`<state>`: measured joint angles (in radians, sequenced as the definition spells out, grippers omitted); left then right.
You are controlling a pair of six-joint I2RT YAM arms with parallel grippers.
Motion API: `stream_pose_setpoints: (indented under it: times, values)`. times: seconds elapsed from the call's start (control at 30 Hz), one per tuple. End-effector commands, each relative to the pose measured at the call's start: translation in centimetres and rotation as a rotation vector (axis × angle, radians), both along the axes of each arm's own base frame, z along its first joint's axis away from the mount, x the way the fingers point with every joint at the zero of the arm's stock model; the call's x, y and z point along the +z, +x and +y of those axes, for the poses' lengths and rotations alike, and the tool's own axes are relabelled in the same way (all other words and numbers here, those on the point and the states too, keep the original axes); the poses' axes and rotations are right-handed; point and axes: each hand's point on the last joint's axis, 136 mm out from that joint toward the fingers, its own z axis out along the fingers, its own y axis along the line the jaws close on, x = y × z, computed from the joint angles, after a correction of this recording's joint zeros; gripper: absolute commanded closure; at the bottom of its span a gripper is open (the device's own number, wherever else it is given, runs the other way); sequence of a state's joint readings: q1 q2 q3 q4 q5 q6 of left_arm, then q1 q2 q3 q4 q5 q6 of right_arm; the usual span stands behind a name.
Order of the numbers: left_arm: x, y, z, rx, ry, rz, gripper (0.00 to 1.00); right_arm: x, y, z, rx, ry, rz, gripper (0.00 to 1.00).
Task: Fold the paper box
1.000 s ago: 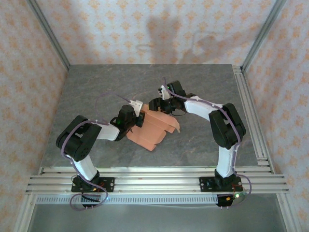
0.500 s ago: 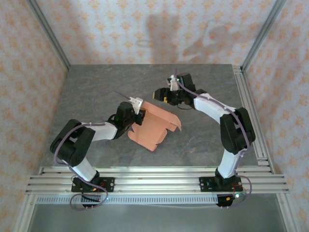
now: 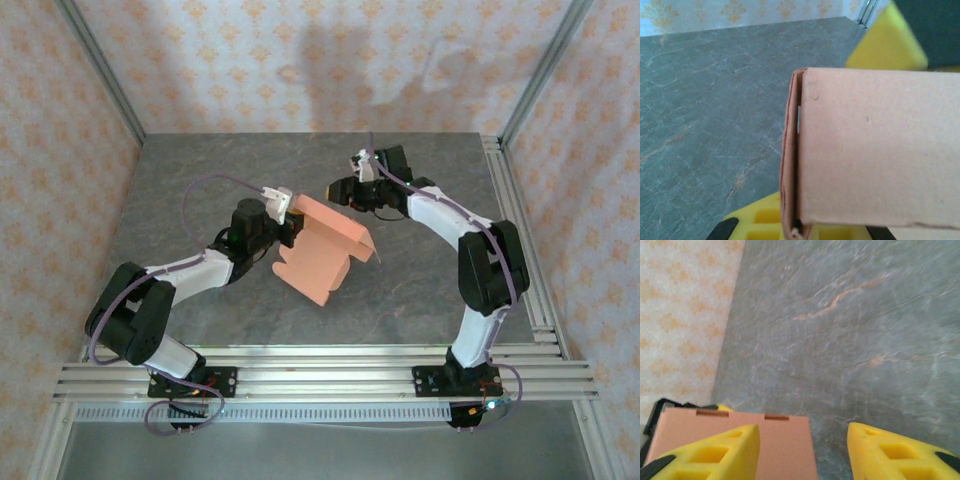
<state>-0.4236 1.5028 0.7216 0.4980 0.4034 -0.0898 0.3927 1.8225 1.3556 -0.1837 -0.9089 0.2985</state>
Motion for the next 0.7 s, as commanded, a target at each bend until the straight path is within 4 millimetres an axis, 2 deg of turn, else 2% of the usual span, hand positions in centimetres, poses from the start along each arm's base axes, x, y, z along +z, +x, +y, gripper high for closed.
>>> stream_pose_setpoints:
  times: [0.0,0.1,0.27,0.57,0.67]
  values:
    - [2.8,1.5,0.1,0.054,-0.068,-0.024,1.0,1.1,-2.0,2.3,0.113,0.07,-0.029,0.52]
    - [2.9,2.1,0.2,0.09,-0.094,0.008,1.0,1.3,-3.0,3.2,0.153,0.093,-0.039,0.53]
    - [3.3,2.6,0.3,0.116,-0.128,0.012,1.0,1.3,-3.9,3.6,0.177,0.095,-0.045,0.54]
    - [3.2,3.0,0.9,0.164,-0.128,0.026,1.0,2.0,-4.3,3.8,0.188,0.089,-0.066,0.53]
    - [2.9,3.2,1.2,0.176,-0.136,0.042,1.0,2.3,-3.4,3.1,0.129,0.048,-0.094,0.5]
